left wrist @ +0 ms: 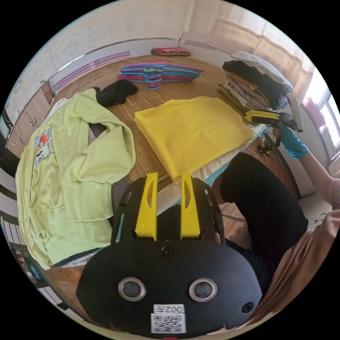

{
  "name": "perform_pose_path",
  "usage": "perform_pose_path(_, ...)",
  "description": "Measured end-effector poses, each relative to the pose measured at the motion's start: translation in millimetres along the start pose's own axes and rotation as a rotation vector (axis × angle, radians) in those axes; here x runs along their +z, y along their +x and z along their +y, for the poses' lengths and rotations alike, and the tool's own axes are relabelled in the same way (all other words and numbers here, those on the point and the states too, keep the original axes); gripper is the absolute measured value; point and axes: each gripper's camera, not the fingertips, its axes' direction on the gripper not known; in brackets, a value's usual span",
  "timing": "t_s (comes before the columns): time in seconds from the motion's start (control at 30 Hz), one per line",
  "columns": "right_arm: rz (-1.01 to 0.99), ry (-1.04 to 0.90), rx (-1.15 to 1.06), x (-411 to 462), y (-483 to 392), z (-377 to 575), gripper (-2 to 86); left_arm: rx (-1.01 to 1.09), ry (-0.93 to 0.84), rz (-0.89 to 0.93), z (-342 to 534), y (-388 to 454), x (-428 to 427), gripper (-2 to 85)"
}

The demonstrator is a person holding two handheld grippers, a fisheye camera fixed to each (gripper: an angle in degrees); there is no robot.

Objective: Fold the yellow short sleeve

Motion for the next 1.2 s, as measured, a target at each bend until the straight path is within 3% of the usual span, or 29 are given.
perform_pose_path(0.17, -0.151, -0.016, -0.01, -14, -6, 32, 9.9, 0.055, 0.002, 0.008, 9, 6, 5, 4.5)
perform_pose_path(0.7, -0.039, -0.09, -0.06, -13, -36, 69, -0.8, 0.044, -0.001, -0.001, 31, 13, 6, -0.9)
perform_pose_path(0.9, -0.019, -0.108, -0.079, -16, -48, 73, -0.2, 0.045, -0.004, 0.02, 37, 12, 2, -0.4)
perform_pose_path(1.2, -0.055, -0.077, -0.068, -31, -70, 85, 7.7, 0.076, 0.016, -0.003, 39, 20, 5, 3.0)
